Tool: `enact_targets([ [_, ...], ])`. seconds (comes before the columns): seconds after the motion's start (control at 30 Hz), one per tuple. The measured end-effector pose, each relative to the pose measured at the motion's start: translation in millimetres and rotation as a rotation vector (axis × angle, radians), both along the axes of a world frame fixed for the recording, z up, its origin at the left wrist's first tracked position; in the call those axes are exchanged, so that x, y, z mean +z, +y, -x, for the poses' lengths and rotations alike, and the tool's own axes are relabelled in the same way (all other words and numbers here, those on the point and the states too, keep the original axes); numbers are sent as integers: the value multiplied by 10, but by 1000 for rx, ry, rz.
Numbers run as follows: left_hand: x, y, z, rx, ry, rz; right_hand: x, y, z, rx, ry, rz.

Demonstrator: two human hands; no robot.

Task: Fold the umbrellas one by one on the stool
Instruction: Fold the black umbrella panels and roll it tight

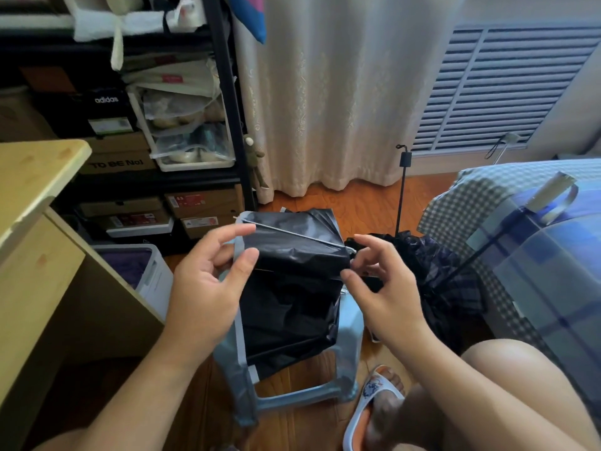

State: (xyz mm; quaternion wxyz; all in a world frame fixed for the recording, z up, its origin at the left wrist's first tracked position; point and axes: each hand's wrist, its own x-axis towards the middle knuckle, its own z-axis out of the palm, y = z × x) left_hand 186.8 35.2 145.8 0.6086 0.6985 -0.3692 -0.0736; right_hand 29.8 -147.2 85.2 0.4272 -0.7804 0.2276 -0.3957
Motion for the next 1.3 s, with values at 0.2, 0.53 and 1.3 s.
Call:
enact_targets([
  [0.2,12,31,-36,-45,-61,-26,-15,24,19,115,192,-43],
  [0.53,15,47,-191,-56,32,-78,60,-66,-5,48,10,-83],
  [1.3,57,3,-107,-96,-16,-48,102,-175,-32,155,222,43],
])
